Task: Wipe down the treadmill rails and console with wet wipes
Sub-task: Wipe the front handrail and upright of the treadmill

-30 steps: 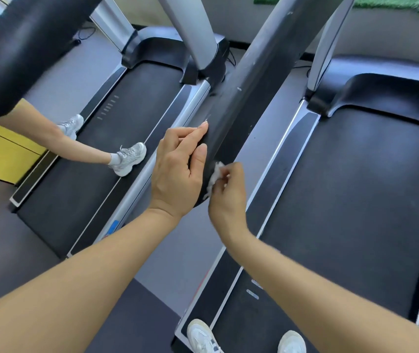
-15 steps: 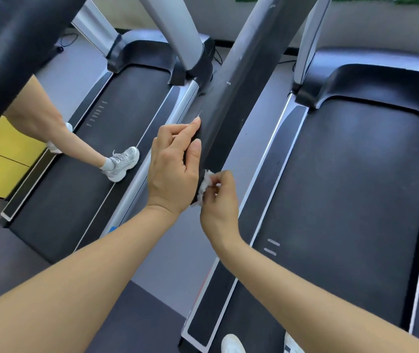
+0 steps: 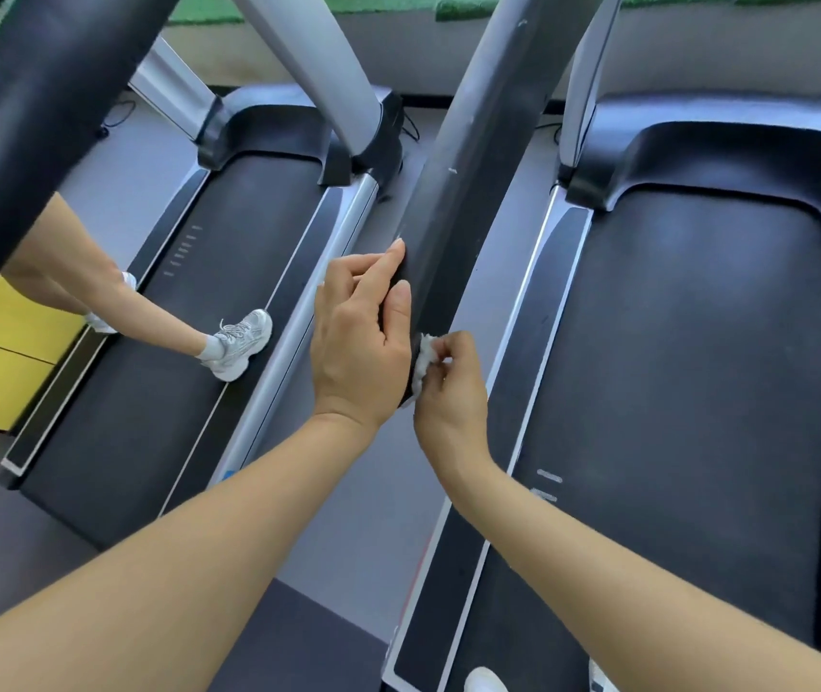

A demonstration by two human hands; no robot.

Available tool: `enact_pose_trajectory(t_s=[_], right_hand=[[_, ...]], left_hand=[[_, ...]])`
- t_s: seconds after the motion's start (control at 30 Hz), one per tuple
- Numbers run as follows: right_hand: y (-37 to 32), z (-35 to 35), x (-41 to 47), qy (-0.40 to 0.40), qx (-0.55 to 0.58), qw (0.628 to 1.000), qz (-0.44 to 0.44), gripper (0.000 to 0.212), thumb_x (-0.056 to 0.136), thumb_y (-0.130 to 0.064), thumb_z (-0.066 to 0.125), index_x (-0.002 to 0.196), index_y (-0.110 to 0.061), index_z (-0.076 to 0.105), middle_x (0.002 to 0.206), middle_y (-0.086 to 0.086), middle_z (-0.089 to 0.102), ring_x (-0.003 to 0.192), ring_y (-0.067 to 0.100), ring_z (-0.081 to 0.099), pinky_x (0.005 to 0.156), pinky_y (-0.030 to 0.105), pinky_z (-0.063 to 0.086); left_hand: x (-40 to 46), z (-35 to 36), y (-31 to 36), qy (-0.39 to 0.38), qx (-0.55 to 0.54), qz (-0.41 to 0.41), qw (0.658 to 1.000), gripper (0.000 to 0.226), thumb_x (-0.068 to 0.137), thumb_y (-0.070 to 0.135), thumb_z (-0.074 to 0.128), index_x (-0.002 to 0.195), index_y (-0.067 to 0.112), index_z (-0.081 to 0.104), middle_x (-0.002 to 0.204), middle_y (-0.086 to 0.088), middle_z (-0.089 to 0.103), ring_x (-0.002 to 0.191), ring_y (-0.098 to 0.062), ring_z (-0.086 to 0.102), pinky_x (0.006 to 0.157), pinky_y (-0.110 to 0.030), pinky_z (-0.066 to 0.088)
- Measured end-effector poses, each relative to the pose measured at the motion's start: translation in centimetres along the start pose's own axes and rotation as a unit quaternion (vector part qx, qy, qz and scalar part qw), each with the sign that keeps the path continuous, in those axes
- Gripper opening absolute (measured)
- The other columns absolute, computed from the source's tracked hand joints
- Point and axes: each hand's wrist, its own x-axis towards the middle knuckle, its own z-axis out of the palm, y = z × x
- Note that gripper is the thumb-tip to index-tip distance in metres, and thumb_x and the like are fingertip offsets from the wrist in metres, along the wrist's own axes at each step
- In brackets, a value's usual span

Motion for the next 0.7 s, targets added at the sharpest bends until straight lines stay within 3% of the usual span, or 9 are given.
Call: enact_pose_trajectory(t_s=[0.1,0.23,0.3,0.4,0.47,0.53,0.6,0.7], right_hand=[[-0.6,-0.6,4.0,0.037,-0.044,0.997,0.061,0.017,0.094,-0.001,0.029,0.084,-0.009,0.041,0.071,0.002,0.046,0.054,0.007,0.044,0.048,0.011,0.038],[0.5,-1.3,6.6,0.041,-0.078,0.993,0.084,0.016,0.097,-0.006,0.031,0.091,-0.012,0.045,0.073,0.003,0.058,0.069,0.012,0.054,0.068,0.024,0.044],[0.8,-2.3,6.6,0.042,-0.082,0.992,0.089,0.014,0.101,-0.016,0.033,0.1,-0.011,0.047,0.077,-0.003,0.06,0.073,0.008,0.054,0.063,0.021,0.041],[0.7,-4.0,7.1,0.075,-0.146,0.986,0.041,0.015,0.101,-0.018,0.037,0.099,-0.01,0.048,0.096,0.003,0.054,0.071,0.011,0.051,0.054,0.02,0.037],[0.5,-4.3,7.1,0.088,-0.199,0.976,0.006,0.015,0.099,-0.01,0.039,0.107,-0.006,0.05,0.107,0.004,0.041,0.077,0.015,0.047,0.061,0.019,0.037],[0.6,-3.5,6.4,0.083,-0.211,0.973,-0.031,0.019,0.097,-0.004,0.041,0.114,-0.002,0.049,0.111,0.003,0.032,0.075,0.011,0.044,0.065,0.01,0.034],[1.0,-2.2,5.3,0.075,-0.192,0.976,-0.074,0.015,0.094,0.0,0.044,0.108,-0.001,0.05,0.112,0.005,0.036,0.075,0.012,0.046,0.066,0.008,0.036],[1.7,-0.9,3.2,0.085,-0.148,0.979,-0.109,0.009,0.094,-0.004,0.047,0.099,-0.006,0.054,0.102,0.003,0.05,0.085,0.016,0.051,0.071,0.019,0.041]], left_hand=[[0.0,0.1,0.0,0.002,-0.003,0.008,1.0,0.038,0.095,0.017,0.045,0.13,0.011,0.056,0.108,0.01,0.043,0.104,-0.01,0.045,0.093,-0.002,0.026],[-0.1,0.1,0.0,-0.002,-0.006,0.008,1.0,0.038,0.095,0.018,0.044,0.131,0.012,0.055,0.108,0.011,0.042,0.104,-0.011,0.045,0.094,-0.004,0.027],[-0.1,0.1,0.0,-0.003,-0.005,0.007,1.0,0.039,0.095,0.019,0.043,0.131,0.013,0.055,0.107,0.011,0.042,0.104,-0.012,0.045,0.094,-0.004,0.027],[-0.1,0.1,-0.1,-0.001,-0.005,0.01,1.0,0.039,0.095,0.019,0.044,0.131,0.012,0.055,0.107,0.01,0.041,0.103,-0.008,0.043,0.094,-0.004,0.027],[0.0,0.2,-0.1,0.0,-0.002,0.013,1.0,0.039,0.095,0.019,0.044,0.131,0.011,0.055,0.107,0.01,0.041,0.102,-0.006,0.042,0.094,-0.004,0.027],[0.0,0.2,-0.1,-0.002,0.0,0.012,1.0,0.039,0.095,0.019,0.044,0.132,0.011,0.055,0.107,0.01,0.041,0.102,-0.006,0.042,0.094,-0.003,0.027],[-0.1,0.1,-0.1,-0.002,0.0,0.013,1.0,0.039,0.095,0.019,0.044,0.132,0.011,0.055,0.107,0.01,0.041,0.101,-0.006,0.042,0.094,-0.004,0.027],[-0.1,0.2,-0.2,0.0,0.001,0.016,1.0,0.04,0.095,0.021,0.043,0.131,0.01,0.055,0.108,0.009,0.04,0.101,-0.005,0.041,0.096,-0.004,0.026]])
